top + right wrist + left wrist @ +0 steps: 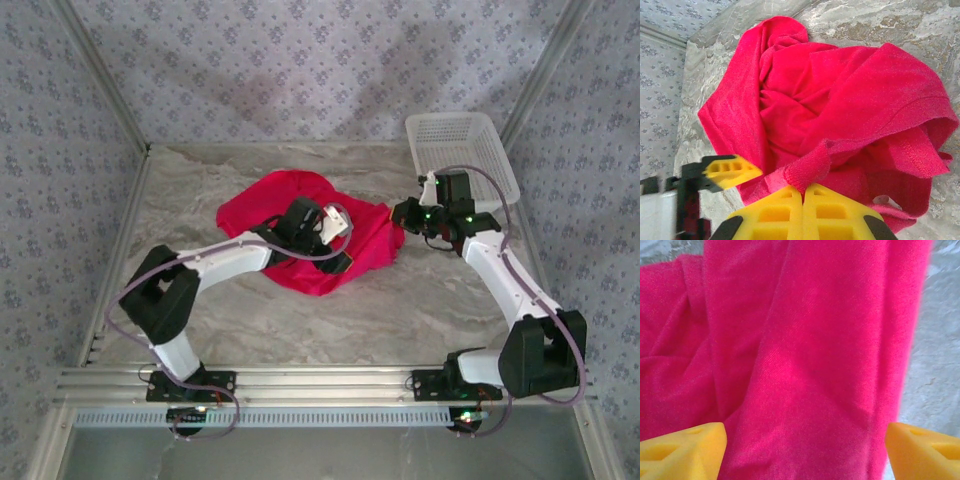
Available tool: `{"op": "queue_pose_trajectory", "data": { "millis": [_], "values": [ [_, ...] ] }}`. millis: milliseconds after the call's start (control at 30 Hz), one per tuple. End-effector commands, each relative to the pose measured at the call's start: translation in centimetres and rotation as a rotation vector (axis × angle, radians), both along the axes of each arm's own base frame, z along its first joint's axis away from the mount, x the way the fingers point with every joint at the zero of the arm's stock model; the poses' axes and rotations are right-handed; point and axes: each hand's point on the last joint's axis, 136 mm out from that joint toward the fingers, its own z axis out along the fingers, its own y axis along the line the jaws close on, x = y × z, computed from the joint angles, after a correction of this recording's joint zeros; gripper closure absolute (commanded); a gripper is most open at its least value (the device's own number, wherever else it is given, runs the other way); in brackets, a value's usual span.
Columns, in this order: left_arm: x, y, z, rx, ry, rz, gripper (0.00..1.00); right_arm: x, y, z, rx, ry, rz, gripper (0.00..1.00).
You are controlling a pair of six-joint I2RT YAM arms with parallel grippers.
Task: Fold the inside-out t-shirt
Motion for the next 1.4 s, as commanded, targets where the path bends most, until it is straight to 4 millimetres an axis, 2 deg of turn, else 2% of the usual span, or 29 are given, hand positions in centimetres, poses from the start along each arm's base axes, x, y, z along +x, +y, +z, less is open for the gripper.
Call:
{"op": "queue_pose_trajectory", "data": {
  "millis": [0, 67, 100, 133, 167, 233, 267, 333, 467, 567, 667, 767, 800, 833, 867, 900, 933, 1033, 1133, 1200, 1367],
  "values": [
    [0.5, -1.2, 0.3, 0.0, -0.018, -0.042, 0.2, -0.5, 0.2, 1.6, 0.001, -0.047, 0.03, 1.0],
    [0.8, -1.4, 0.1, -0.001, -0.023, -0.038, 0.22, -0.7, 0.1, 1.5, -0.007, -0.044, 0.03, 1.0],
    [0.9, -1.5, 0.0, -0.002, -0.022, -0.039, 0.27, -0.8, 0.1, 1.5, -0.011, -0.045, 0.031, 1.0],
    [1.0, -1.6, 0.0, -0.008, -0.016, -0.043, 0.41, -0.8, 0.0, 1.3, -0.014, -0.042, 0.029, 1.0],
    [1.1, -1.6, 0.1, -0.011, -0.004, -0.045, 0.61, -0.9, -0.1, 1.2, -0.018, -0.039, 0.026, 1.0],
    [1.5, -1.3, 0.3, -0.004, 0.023, -0.044, 0.96, -1.0, -0.4, 0.8, -0.033, -0.035, 0.021, 1.0],
    [1.9, -0.9, 0.6, 0.01, 0.04, -0.032, 1.0, -1.0, -0.5, 0.5, -0.047, -0.032, 0.019, 1.0],
    [2.8, 0.0, 1.7, 0.034, 0.05, -0.002, 1.0, -1.1, -1.1, -0.4, -0.09, -0.021, 0.012, 1.0],
    [4.0, 1.4, 5.2, 0.058, -0.014, 0.037, 1.0, -0.9, -2.7, -3.3, -0.212, 0.022, -0.022, 1.0],
    [4.0, 1.3, 7.4, 0.019, -0.027, 0.053, 1.0, -0.1, -4.0, -5.2, -0.299, 0.056, -0.063, 1.0],
    [3.4, 0.5, 8.3, -0.063, 0.046, 0.072, 1.0, 1.3, -3.9, -6.1, -0.341, 0.076, -0.074, 1.0],
    [3.3, -0.2, 7.7, -0.101, 0.131, 0.108, 1.0, 1.8, -2.5, -6.0, -0.331, 0.104, -0.05, 0.99],
    [3.6, -0.2, 7.4, -0.098, 0.147, 0.136, 1.0, 1.6, -2.2, -6.0, -0.338, 0.115, -0.056, 0.9],
    [4.1, 0.1, 7.0, -0.087, 0.162, 0.181, 1.0, 1.4, -2.3, -5.8, -0.359, 0.134, -0.081, 0.73],
    [4.6, 0.3, 6.7, -0.076, 0.172, 0.216, 1.0, 0.9, -2.2, -5.6, -0.386, 0.145, -0.092, 0.61],
    [4.9, 0.5, 6.5, -0.071, 0.18, 0.241, 1.0, 0.6, -1.8, -5.2, -0.402, 0.134, -0.097, 0.55],
    [5.2, 0.6, 6.3, -0.074, 0.194, 0.262, 1.0, -0.4, -1.7, -5.1, -0.435, 0.136, -0.102, 0.53],
    [6.1, 1.1, 6.3, -0.099, 0.243, 0.313, 1.0, -2.2, -0.2, -4.4, -0.447, 0.073, -0.117, 0.53],
    [6.8, 1.5, 6.4, -0.12, 0.281, 0.35, 1.0, -3.4, 2.4, -4.8, -0.38, 0.013, -0.08, 0.64],
    [7.1, 1.8, 6.5, -0.133, 0.301, 0.369, 1.0, -3.6, 4.0, -5.7, -0.343, 0.004, -0.055, 0.72],
    [7.6, 2.3, 6.5, -0.146, 0.329, 0.403, 1.0, -2.8, 8.5, -7.3, -0.292, -0.012, 0.054, 0.72]
  ]
}}
